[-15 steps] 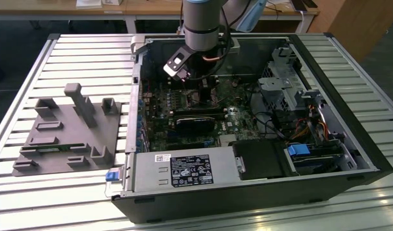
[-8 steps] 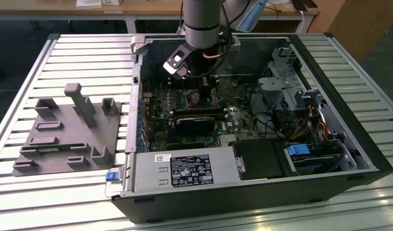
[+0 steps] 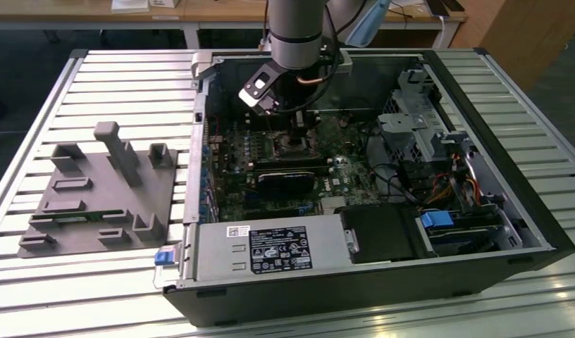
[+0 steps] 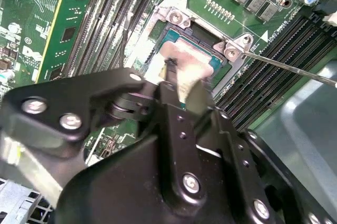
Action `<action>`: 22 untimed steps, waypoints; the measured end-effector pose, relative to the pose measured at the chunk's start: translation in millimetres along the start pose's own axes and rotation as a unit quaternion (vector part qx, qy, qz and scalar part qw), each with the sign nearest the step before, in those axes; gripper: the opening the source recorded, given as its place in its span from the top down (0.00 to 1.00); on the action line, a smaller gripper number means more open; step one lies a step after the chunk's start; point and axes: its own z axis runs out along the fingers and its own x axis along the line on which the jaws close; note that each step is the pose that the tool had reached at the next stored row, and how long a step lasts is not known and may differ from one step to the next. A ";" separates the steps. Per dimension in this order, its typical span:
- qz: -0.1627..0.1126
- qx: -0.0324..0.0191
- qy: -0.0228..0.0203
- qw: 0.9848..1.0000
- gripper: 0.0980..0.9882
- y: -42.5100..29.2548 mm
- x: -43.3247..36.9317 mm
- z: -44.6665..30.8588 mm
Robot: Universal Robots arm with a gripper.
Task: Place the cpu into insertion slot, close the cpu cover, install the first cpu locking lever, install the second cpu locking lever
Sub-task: 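Place the cpu into insertion slot, then close the cpu cover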
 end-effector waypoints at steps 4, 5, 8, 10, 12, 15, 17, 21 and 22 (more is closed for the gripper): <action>0.000 0.002 0.000 1.000 0.84 0.3 -0.6 -0.1; 0.000 0.003 0.000 1.000 0.91 0.3 -0.7 -0.2; 0.000 0.003 0.000 1.000 0.99 0.4 -0.8 -0.2; 0.000 0.003 0.000 1.000 0.99 0.4 -0.8 -0.4; 0.000 0.003 0.000 1.000 0.99 0.5 -0.8 -0.9; 0.000 0.003 0.000 1.000 0.99 0.5 -0.8 -1.4; 0.000 0.003 0.000 1.000 0.99 0.5 -0.8 -1.7; 0.000 0.003 0.000 1.000 0.99 0.5 -0.9 -2.3; 0.000 0.003 0.000 1.000 0.99 0.5 -0.9 -2.5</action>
